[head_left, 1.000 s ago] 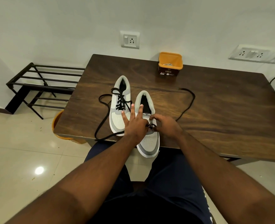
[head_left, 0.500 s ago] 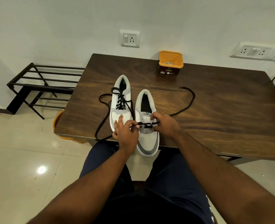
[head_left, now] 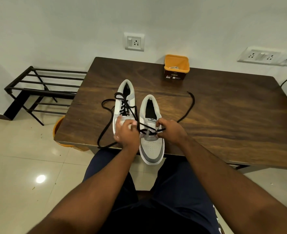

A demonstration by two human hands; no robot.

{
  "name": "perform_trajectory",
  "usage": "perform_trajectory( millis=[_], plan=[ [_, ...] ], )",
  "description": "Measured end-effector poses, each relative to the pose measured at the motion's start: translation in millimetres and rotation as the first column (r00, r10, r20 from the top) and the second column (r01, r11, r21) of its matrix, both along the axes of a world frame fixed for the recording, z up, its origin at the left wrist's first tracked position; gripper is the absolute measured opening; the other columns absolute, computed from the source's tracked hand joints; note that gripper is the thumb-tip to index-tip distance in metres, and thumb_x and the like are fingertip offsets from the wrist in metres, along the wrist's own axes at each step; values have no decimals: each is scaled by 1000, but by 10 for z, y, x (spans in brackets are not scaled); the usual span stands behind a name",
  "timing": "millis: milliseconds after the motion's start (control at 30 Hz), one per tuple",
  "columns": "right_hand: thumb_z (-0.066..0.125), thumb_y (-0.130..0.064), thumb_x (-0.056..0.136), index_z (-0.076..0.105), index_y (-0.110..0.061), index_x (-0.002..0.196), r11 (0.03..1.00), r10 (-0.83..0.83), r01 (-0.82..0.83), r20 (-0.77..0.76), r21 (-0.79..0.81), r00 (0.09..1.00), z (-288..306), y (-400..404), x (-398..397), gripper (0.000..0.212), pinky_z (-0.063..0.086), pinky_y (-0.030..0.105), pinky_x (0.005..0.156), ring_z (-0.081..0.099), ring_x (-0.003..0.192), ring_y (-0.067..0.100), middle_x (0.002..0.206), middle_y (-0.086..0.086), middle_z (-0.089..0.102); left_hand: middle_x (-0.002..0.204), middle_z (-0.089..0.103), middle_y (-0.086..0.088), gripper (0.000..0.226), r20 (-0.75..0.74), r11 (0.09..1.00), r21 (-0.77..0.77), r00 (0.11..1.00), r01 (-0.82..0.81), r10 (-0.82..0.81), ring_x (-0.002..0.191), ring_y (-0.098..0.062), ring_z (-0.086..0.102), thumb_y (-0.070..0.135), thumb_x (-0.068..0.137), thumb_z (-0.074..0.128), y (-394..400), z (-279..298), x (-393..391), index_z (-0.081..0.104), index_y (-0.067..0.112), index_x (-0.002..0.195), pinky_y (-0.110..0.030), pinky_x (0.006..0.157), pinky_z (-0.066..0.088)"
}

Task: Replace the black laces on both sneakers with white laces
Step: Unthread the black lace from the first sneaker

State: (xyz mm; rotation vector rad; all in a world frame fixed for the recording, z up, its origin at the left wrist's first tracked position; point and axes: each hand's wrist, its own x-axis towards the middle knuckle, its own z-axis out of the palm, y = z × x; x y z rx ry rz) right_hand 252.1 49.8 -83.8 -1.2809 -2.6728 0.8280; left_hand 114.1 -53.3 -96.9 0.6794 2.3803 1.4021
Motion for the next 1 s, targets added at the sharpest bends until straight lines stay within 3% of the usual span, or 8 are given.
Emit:
perform_trajectory(
  millis=[167,267,433,567,667,767,867,1000],
  plan=[
    [80,-28,68,52,-31,98,1000,1,-1,-11,-30,1000,-17,-17,5,41,52,38,71,58,86,19,100,-1,62,160,17,-6,27,-48,982,-147,991,119,-127,148,-30,8,38,92,60,-131,21,23,57,23,114,-56,112,11],
    [78,-20,72,56,-23,102,999,-20,16,-81,-48,996,-19,-37,19,37,52,37,72,59,85,18,97,0,65,163,-7,-2,36,-397,816,-394,723,422,-566,148,-32,-14,37,91,60,-39,110,89,49,34,125,-63,112,3],
    [77,-11,73,58,-17,101,996,-27,15,-135,-87,990,16,-52,19,35,53,40,74,61,81,18,91,-2,65,163,-12,-2,28,-416,598,-705,461,380,-784,145,-38,-24,52,91,54,142,194,100,67,32,104,-68,109,-12],
    [77,-10,70,59,-17,96,997,-34,26,-109,-78,993,51,-35,1,32,51,34,70,58,79,17,84,-6,61,163,10,4,14,-336,779,-404,714,480,-614,150,-31,-9,29,93,59,136,106,23,72,27,87,-62,112,-4],
    [77,-13,72,61,-18,95,998,-22,18,-58,-68,998,75,3,-24,28,46,28,66,57,77,14,85,-5,62,153,36,-5,16,-74,995,88,996,55,-48,142,-30,31,25,91,58,41,24,-59,72,15,90,-59,110,28],
    [76,-15,74,62,-18,96,999,-9,7,-39,-52,999,55,6,-36,27,43,27,64,56,77,13,88,-3,63,159,21,-8,23,218,973,-44,948,-228,232,145,-33,21,22,94,58,-24,116,-83,59,18,117,-60,111,26],
    [76,-16,74,61,-19,95,999,-13,12,-41,-44,999,48,-6,-41,26,48,31,66,59,79,15,89,-3,64,163,4,-8,32,-224,949,-262,946,175,-236,149,-38,-4,21,92,60,-20,117,-7,53,27,122,-61,115,10],
    [75,-15,76,60,-16,95,998,-19,16,-57,-54,998,55,-25,-30,24,54,38,71,64,80,19,90,1,68,162,-18,-4,16,-398,670,-601,564,436,-723,144,-36,-27,35,98,49,52,89,106,59,33,110,-64,112,-10]
  ],
)
